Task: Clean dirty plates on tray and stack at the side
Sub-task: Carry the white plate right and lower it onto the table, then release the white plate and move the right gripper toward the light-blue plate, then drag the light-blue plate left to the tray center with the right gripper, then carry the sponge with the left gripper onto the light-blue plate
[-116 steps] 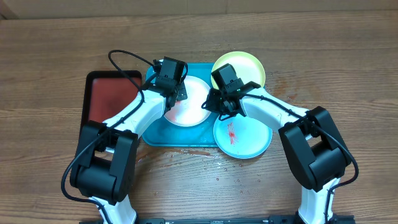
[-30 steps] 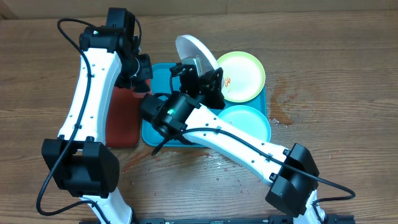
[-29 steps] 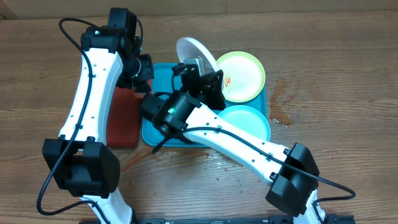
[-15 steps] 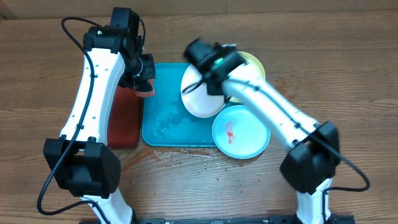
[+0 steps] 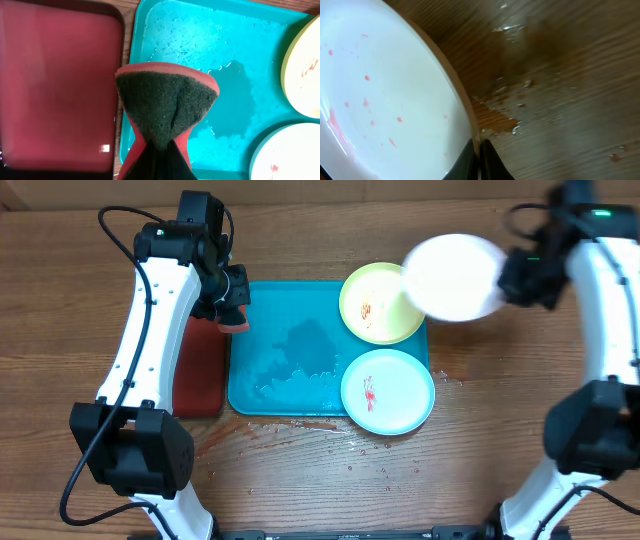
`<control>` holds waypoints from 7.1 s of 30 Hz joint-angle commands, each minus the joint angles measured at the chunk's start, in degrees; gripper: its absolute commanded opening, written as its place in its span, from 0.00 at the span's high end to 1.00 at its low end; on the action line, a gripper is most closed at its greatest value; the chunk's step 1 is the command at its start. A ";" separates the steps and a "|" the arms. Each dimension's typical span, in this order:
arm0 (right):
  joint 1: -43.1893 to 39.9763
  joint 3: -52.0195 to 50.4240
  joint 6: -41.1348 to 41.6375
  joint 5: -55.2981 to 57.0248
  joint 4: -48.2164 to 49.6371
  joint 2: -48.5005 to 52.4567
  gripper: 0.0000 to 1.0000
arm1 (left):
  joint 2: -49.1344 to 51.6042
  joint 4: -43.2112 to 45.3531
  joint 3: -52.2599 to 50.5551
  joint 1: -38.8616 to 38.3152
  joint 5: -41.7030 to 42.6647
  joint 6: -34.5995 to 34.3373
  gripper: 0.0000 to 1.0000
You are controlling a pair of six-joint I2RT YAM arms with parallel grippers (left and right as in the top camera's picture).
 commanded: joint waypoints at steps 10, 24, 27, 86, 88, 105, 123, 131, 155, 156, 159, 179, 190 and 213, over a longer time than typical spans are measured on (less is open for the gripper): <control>-17.66 -12.46 -2.86 -2.86 5.84 -2.54 0.96 | -0.52 0.85 1.60 -0.81 -0.55 -1.14 0.96; -11.10 -33.83 3.80 4.59 22.12 -2.54 0.96 | -0.52 1.55 1.60 -1.33 -0.52 -1.68 0.96; -10.88 -35.19 3.52 4.61 22.53 -2.51 0.96 | -0.52 1.86 1.60 -1.57 -0.52 -1.70 0.96; 17.35 -52.70 -5.18 -7.56 24.52 -11.96 0.96 | 0.33 3.23 1.51 -6.27 -0.55 -1.03 0.96; 17.73 -52.39 -5.18 -8.81 23.91 -11.96 0.96 | 0.33 3.23 1.51 -6.27 -0.55 -1.03 0.96; 39.67 -48.28 29.53 -1.05 45.33 -11.93 0.96 | 0.33 3.23 1.51 -6.27 -0.57 -1.03 0.96; 45.94 -48.30 34.86 4.96 54.07 -7.32 0.96 | 0.33 3.23 1.51 -6.36 -0.55 -1.05 0.96; 45.75 -48.24 26.51 2.29 54.29 -6.56 0.76 | 0.33 3.26 1.51 -6.36 -0.55 -1.05 0.96; 42.21 -48.26 20.31 2.91 61.11 -1.84 0.65 | 0.48 3.63 1.49 -6.36 -0.55 -1.05 0.96; 42.21 -48.26 20.31 2.64 61.09 -1.84 0.66 | 0.59 3.63 1.49 -6.36 -0.57 -1.05 0.96; 42.21 -48.26 20.31 2.05 61.18 -1.86 0.74 | 1.18 3.61 1.44 -6.36 -0.55 -1.05 0.96; 42.53 -48.26 21.79 0.50 61.44 -1.86 0.96 | 4.94 7.02 -5.66 -10.03 -0.55 3.28 0.96; 42.53 -48.26 21.55 0.50 61.05 -1.86 0.96 | 4.96 19.69 -22.40 -11.26 -0.37 -0.24 0.96; 42.53 -48.26 21.55 0.52 60.59 -1.86 0.96 | 4.92 40.09 -32.70 -15.72 22.86 5.40 0.96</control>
